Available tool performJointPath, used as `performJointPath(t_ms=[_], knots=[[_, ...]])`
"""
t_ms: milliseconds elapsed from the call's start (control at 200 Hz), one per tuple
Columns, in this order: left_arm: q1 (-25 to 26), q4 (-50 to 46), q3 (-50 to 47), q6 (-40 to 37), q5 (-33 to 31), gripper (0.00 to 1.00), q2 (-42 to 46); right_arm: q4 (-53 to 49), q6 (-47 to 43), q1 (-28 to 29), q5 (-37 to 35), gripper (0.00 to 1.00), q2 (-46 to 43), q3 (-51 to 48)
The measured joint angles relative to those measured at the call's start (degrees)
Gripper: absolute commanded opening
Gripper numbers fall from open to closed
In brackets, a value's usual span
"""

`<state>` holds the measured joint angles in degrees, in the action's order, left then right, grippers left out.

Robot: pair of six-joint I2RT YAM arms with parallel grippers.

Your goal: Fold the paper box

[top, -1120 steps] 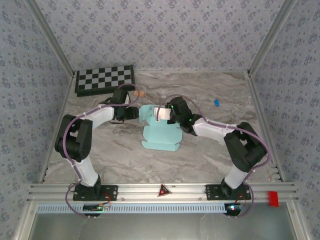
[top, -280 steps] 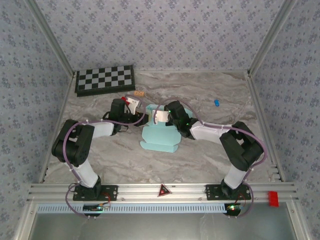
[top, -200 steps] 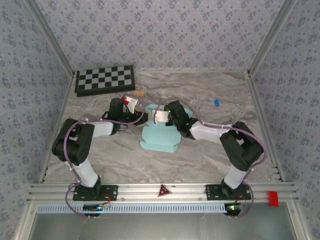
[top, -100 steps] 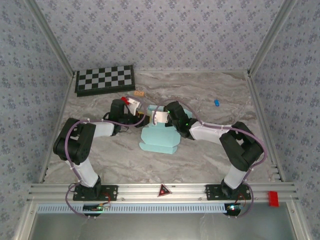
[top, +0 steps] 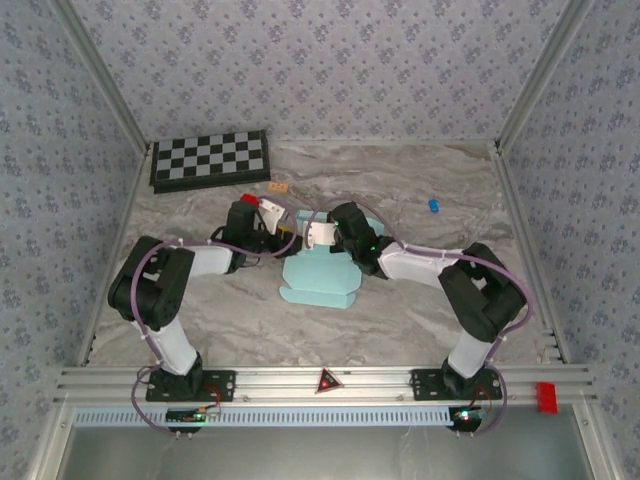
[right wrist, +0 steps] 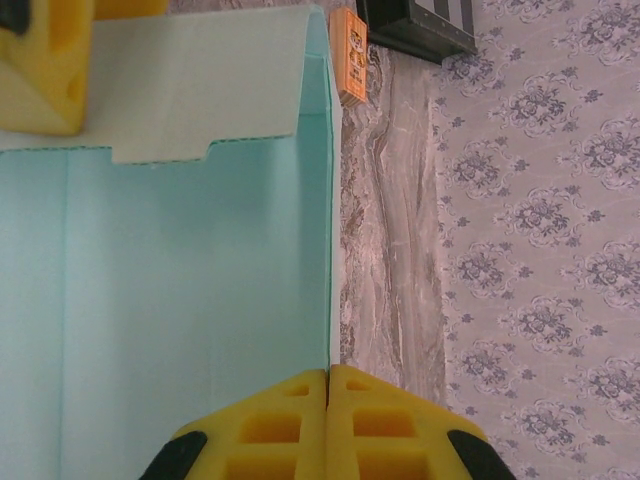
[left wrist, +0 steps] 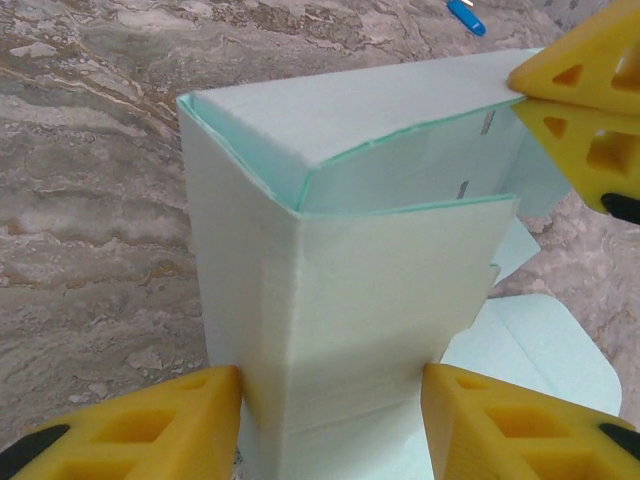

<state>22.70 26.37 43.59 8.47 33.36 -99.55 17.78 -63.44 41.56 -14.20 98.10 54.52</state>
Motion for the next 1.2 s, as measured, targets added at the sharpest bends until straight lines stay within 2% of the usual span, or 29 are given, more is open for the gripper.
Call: performJointPath(t_ms=[340, 810, 1199], knots=[[1.1, -0.4, 0.2, -0.4, -3.2, 0.47, 0.0, 0.1, 0.9, 0.5, -1.1, 0.00, 0.2, 0.0], [3.0, -2.0, 1.0, -0.3, -9.0, 0.49, 0.0, 0.4, 1.1, 1.2, -2.6, 0.00, 0.2, 0.0], [3.3, -0.6, -2.7, -0.3, -16.4, 0.48, 2.8, 7.0, 0.6, 3.0, -4.6, 0.00, 0.4, -2.7]])
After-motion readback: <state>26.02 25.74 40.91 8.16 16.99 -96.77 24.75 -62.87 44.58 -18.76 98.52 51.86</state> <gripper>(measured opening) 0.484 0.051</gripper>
